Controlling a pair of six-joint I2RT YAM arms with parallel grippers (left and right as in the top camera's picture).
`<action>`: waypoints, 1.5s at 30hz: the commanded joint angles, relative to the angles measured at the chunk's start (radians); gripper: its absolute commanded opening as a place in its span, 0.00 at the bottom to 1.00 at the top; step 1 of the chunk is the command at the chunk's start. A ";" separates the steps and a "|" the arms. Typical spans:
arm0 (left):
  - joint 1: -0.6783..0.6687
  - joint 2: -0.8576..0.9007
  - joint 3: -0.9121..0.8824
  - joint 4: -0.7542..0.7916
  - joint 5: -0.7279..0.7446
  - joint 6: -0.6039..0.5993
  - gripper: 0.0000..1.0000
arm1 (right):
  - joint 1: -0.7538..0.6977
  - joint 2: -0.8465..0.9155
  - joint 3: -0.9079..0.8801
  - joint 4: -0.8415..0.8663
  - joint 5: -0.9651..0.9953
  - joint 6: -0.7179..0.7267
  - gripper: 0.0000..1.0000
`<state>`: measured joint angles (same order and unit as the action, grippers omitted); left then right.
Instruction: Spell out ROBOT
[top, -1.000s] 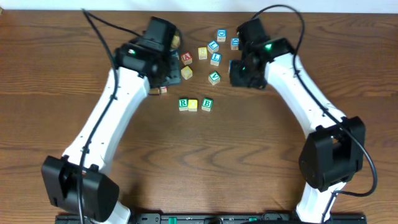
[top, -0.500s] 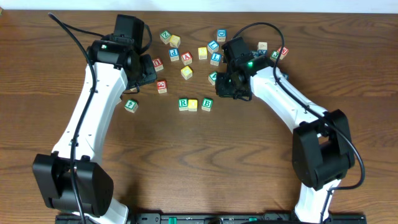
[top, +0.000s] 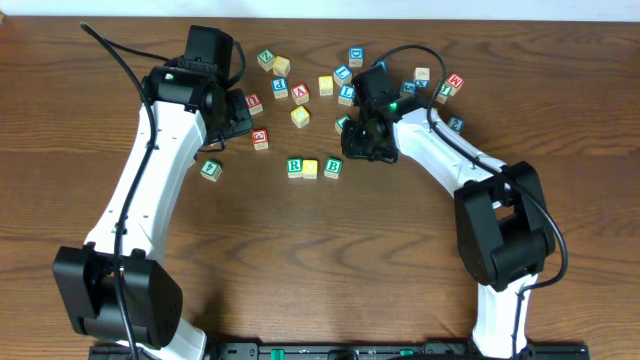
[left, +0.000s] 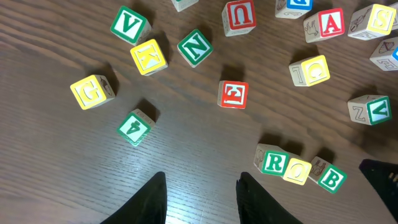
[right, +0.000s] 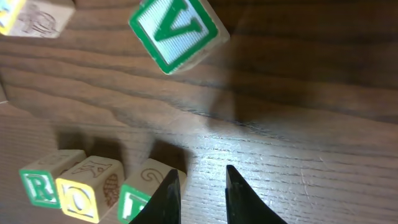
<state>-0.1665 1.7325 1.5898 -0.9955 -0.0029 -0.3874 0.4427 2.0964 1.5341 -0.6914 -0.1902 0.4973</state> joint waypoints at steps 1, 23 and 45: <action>0.003 0.013 -0.015 -0.002 -0.009 0.013 0.36 | 0.010 0.042 -0.006 -0.004 -0.024 0.015 0.18; 0.003 0.013 -0.015 -0.002 -0.009 0.013 0.36 | 0.056 0.044 -0.006 -0.008 -0.023 0.015 0.20; 0.003 0.013 -0.015 0.006 -0.009 0.013 0.36 | 0.017 0.043 0.026 0.077 -0.041 -0.042 0.21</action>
<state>-0.1665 1.7325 1.5898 -0.9890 -0.0032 -0.3874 0.4843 2.1380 1.5326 -0.6147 -0.2260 0.4774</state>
